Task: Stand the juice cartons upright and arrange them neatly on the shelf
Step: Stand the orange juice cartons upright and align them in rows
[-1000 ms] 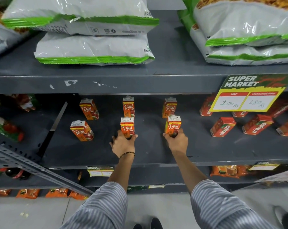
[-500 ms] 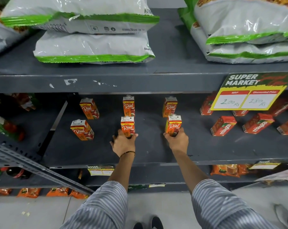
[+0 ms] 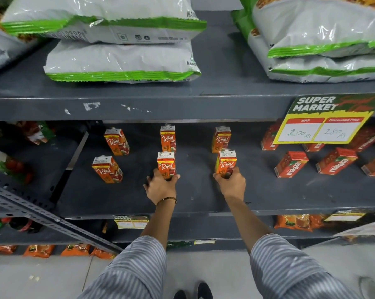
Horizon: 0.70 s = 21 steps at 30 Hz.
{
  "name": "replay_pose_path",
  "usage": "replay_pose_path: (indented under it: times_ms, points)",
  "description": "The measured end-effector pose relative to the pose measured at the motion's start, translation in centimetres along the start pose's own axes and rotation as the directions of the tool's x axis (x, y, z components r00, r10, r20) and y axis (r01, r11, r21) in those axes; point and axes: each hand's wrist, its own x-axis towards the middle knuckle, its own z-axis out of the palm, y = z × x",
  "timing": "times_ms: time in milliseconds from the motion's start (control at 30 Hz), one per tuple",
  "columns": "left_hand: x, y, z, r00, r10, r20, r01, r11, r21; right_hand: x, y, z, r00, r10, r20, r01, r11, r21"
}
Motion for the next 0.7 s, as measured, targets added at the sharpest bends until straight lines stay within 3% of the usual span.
replay_pose_path:
  times_ms: [233,400,533,700]
  points:
    - [-0.9,-2.9,-1.3,0.993,0.068,-0.101,-0.086,0.979,-0.184,0.2,0.4,-0.2,1.000,-0.021,-0.005,0.021,1.000,-0.011]
    - [0.3,-7.0,-3.7,0.967,-0.089,-0.239,0.005,0.942,-0.334,0.3,0.5,-0.1,0.999,-0.042,-0.017,0.042,0.999,-0.021]
    - [2.9,-8.7,-6.4,0.949,-0.213,-0.231,0.119,0.924,-0.363,0.3,0.5,0.0,0.998,-0.064,-0.029,0.062,0.997,-0.050]
    - [5.6,-9.2,-7.8,0.958,-0.216,-0.189,0.154,0.943,-0.297,0.3,0.5,0.0,0.996,-0.080,-0.036,0.079,0.996,-0.041]
